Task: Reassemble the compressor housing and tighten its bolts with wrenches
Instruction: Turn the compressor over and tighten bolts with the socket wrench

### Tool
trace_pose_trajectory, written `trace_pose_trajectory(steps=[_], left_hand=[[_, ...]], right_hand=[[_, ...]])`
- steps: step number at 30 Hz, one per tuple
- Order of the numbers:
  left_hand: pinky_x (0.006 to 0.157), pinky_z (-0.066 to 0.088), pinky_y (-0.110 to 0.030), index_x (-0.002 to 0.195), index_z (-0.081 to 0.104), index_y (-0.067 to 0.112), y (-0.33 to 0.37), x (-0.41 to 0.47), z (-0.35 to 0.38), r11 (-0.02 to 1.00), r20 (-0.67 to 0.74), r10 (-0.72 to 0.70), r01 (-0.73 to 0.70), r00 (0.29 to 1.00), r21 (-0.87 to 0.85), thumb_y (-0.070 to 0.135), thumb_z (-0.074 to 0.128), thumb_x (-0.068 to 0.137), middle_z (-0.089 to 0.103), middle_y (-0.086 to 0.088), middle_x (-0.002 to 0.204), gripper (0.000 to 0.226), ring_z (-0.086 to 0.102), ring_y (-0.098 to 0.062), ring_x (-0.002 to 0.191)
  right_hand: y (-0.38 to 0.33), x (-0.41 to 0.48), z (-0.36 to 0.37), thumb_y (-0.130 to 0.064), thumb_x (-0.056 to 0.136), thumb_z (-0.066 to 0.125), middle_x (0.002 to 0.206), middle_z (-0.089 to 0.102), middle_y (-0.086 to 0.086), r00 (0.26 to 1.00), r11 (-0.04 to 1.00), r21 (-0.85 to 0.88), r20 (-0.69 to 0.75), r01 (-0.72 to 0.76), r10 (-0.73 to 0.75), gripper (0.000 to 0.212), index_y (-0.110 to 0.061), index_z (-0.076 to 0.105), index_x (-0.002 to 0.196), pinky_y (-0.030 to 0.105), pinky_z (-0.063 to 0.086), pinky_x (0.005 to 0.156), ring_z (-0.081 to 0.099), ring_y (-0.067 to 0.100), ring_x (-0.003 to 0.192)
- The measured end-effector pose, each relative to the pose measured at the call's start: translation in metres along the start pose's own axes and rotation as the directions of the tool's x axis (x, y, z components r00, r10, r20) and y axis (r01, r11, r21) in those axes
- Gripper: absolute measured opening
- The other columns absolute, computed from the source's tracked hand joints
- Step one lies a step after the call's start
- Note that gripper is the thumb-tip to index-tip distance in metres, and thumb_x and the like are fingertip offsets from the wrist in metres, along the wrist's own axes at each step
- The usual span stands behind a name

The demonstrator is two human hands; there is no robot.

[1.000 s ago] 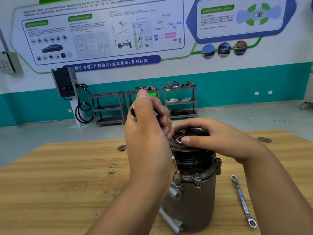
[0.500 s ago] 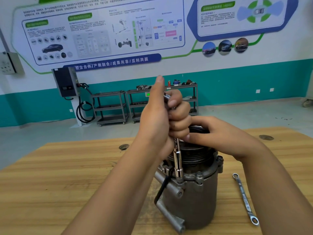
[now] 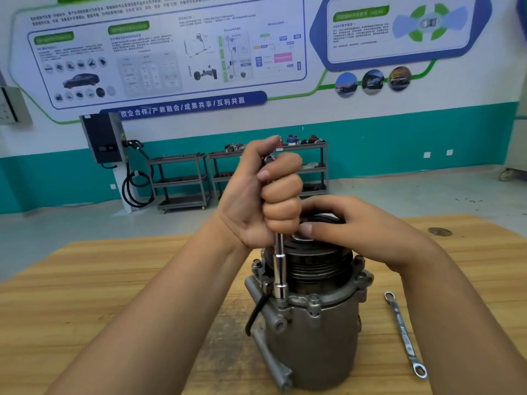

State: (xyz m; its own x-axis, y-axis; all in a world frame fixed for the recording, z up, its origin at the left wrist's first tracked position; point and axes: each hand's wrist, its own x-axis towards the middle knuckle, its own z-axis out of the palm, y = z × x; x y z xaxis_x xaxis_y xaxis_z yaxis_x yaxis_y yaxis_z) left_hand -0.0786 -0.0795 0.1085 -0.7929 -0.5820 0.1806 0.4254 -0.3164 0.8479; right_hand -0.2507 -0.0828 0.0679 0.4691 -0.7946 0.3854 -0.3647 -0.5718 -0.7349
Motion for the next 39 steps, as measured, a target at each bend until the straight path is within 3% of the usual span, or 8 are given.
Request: trace_pose_trajectory(steps=[7,13,22,27,29,32,36,39], left_hand=[[0.044,0.008,-0.016,0.059,0.04,0.014,0.015,-0.008,-0.017,0.98,0.025,-0.194,0.195,0.981,-0.042,0.037,0.026,0.09,0.014,0.008,0.043,0.041,0.008,-0.006,0.038],[0.044,0.01,-0.016,0.061,0.038,0.013,0.019,-0.01,-0.02,0.958,0.085,-0.264,0.272,0.961,-0.091,0.029,0.039,0.092,0.014,0.008,0.043,0.035,0.009,-0.004,0.039],[0.042,0.01,-0.016,0.062,0.037,0.014,0.023,-0.025,-0.016,0.983,0.009,-0.143,0.143,0.99,-0.116,0.034,0.036,0.092,0.016,0.007,0.042,0.036,0.009,-0.006,0.038],[0.041,0.008,-0.013,0.057,0.037,0.017,0.037,-0.028,-0.007,0.987,-0.078,0.081,-0.091,0.994,-0.134,0.039,0.033,0.088,0.014,0.008,0.041,0.039,0.006,-0.005,0.037],[0.033,0.01,-0.018,0.049,0.039,0.019,0.029,-0.028,-0.002,0.958,-0.145,0.27,-0.281,0.952,-0.058,0.038,0.036,0.085,0.018,0.008,0.04,0.041,0.009,-0.005,0.035],[0.029,0.015,-0.016,0.048,0.04,0.021,0.004,-0.041,0.017,0.845,-0.362,0.532,-0.51,0.766,0.164,0.038,0.036,0.086,0.021,0.009,0.037,0.042,0.015,-0.004,0.032],[0.032,0.015,-0.013,0.054,0.035,0.018,-0.027,-0.043,0.036,0.677,-0.434,0.736,-0.573,0.52,0.461,0.033,0.03,0.096,0.019,0.008,0.04,0.045,0.014,-0.006,0.034],[0.034,0.015,-0.014,0.055,0.034,0.016,-0.036,-0.036,0.039,0.631,-0.453,0.775,-0.579,0.44,0.516,0.028,0.031,0.096,0.02,0.007,0.041,0.043,0.015,-0.007,0.035]], right_hand=[[-0.002,-0.002,-0.003,-0.039,0.084,0.062,0.102,0.063,-0.032,1.0,0.997,-0.071,-0.014,-0.011,0.01,0.02,-0.041,0.065,0.104,0.014,0.041,0.084,0.054,-0.016,0.1],[-0.003,-0.001,-0.003,-0.038,0.085,0.062,0.101,0.063,-0.033,1.0,0.997,-0.082,-0.031,-0.01,0.007,0.02,-0.041,0.064,0.104,0.015,0.043,0.082,0.055,-0.015,0.099],[-0.004,-0.001,0.001,-0.039,0.085,0.062,0.102,0.063,-0.032,1.0,0.996,-0.092,-0.023,-0.008,0.006,0.019,-0.043,0.064,0.103,0.016,0.043,0.082,0.055,-0.015,0.099],[-0.003,0.0,0.0,-0.043,0.084,0.06,0.101,0.062,-0.034,1.0,0.995,-0.095,-0.028,-0.017,0.014,0.019,-0.043,0.064,0.103,0.015,0.043,0.08,0.054,-0.016,0.098],[-0.003,0.001,0.001,-0.042,0.085,0.06,0.101,0.061,-0.034,0.999,0.995,-0.103,-0.031,-0.016,0.013,0.019,-0.044,0.064,0.103,0.015,0.043,0.079,0.054,-0.016,0.098],[-0.003,0.002,0.002,-0.041,0.085,0.06,0.101,0.062,-0.033,0.999,0.993,-0.115,-0.036,-0.013,0.009,0.019,-0.043,0.064,0.104,0.015,0.043,0.079,0.054,-0.016,0.098],[-0.004,0.002,0.004,-0.042,0.084,0.06,0.101,0.061,-0.034,0.999,0.992,-0.123,-0.032,-0.005,0.001,0.019,-0.042,0.064,0.103,0.013,0.041,0.077,0.054,-0.016,0.098],[-0.003,0.002,0.003,-0.042,0.084,0.06,0.102,0.062,-0.033,1.0,0.993,-0.118,-0.028,-0.003,0.0,0.02,-0.042,0.065,0.104,0.016,0.042,0.08,0.054,-0.016,0.099]])
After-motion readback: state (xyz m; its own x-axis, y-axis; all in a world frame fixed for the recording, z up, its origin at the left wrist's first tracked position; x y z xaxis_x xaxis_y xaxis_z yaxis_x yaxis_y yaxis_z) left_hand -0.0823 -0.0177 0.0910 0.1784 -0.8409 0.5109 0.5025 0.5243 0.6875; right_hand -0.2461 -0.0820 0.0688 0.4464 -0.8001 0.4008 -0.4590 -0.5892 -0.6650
